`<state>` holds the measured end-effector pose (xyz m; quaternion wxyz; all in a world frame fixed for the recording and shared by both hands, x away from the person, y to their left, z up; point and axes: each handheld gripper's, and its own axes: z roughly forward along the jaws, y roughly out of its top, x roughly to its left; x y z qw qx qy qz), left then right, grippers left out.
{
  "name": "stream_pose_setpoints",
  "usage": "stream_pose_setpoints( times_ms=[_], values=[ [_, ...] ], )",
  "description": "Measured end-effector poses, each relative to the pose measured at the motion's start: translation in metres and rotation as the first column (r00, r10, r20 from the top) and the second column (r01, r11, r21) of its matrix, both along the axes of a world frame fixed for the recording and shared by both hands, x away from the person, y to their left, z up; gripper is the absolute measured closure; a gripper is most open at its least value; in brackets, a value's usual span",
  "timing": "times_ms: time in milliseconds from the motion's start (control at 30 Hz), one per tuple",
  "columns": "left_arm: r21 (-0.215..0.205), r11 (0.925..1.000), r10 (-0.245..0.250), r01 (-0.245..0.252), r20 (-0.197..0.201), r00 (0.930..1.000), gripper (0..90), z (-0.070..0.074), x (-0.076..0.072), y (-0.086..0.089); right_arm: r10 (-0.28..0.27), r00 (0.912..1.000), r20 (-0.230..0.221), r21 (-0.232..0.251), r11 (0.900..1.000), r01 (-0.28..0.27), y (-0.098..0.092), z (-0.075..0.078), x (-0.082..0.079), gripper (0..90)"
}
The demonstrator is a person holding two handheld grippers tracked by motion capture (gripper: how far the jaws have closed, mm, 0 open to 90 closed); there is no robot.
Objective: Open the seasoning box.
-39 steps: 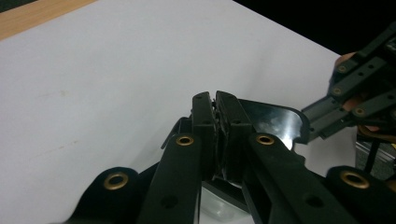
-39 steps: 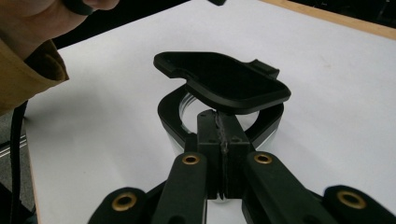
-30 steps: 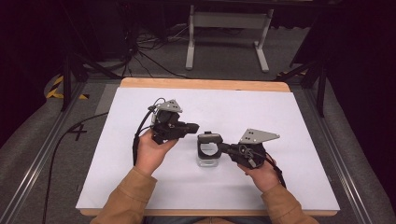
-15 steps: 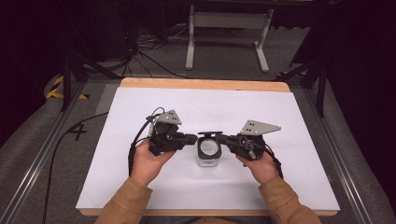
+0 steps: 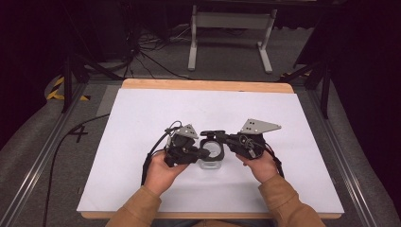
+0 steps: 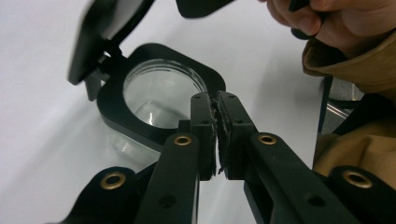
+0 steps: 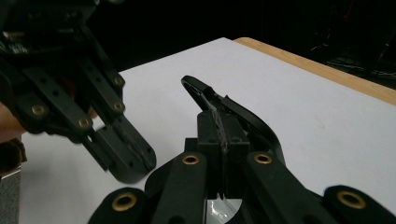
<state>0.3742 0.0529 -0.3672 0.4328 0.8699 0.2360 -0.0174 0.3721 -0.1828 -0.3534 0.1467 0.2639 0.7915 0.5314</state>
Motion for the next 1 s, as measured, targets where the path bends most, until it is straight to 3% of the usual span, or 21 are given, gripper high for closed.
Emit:
stream_pose_setpoints(
  times_ms=[67, 167, 400, 600, 1000],
  values=[
    [0.011, 0.9999, 0.005, -0.005, -0.001, 1.0, 85.6, -0.005, 0.001, -0.004, 0.0, 1.0, -0.002, 0.001, 1.0, 0.0, 0.0, 0.0, 0.001, 89.4],
    [-0.031, 0.9994, 0.015, -0.016, -0.018, 0.9997, 85.7, -0.011, 0.002, -0.004, -0.003, 1.0, 0.006, 0.012, 1.0, 0.003, -0.001, 0.0, 0.003, 89.4],
    [-0.04, 0.999, 0.02, -0.021, -0.017, 0.9996, 89.3, -0.013, 0.003, -0.002, -0.009, 0.9997, 0.024, 0.028, 1.0, 0.008, 0.0, 0.001, 0.014, 89.4],
    [-0.021, 0.9996, 0.021, -0.02, 0.015, 0.9997, 89.5, -0.012, 0.001, -0.004, -0.053, 0.9984, 0.02, 0.04, 0.998, 0.052, -0.001, -0.005, 0.026, 89.4],
    [-0.033, 0.9992, 0.02, -0.02, 0.017, 0.9997, 89.8, -0.013, 0.001, -0.003, -0.136, 0.9894, 0.05, -0.02, 0.99, 0.137, 0.004, -0.017, 0.036, 89.7]
  ],
)
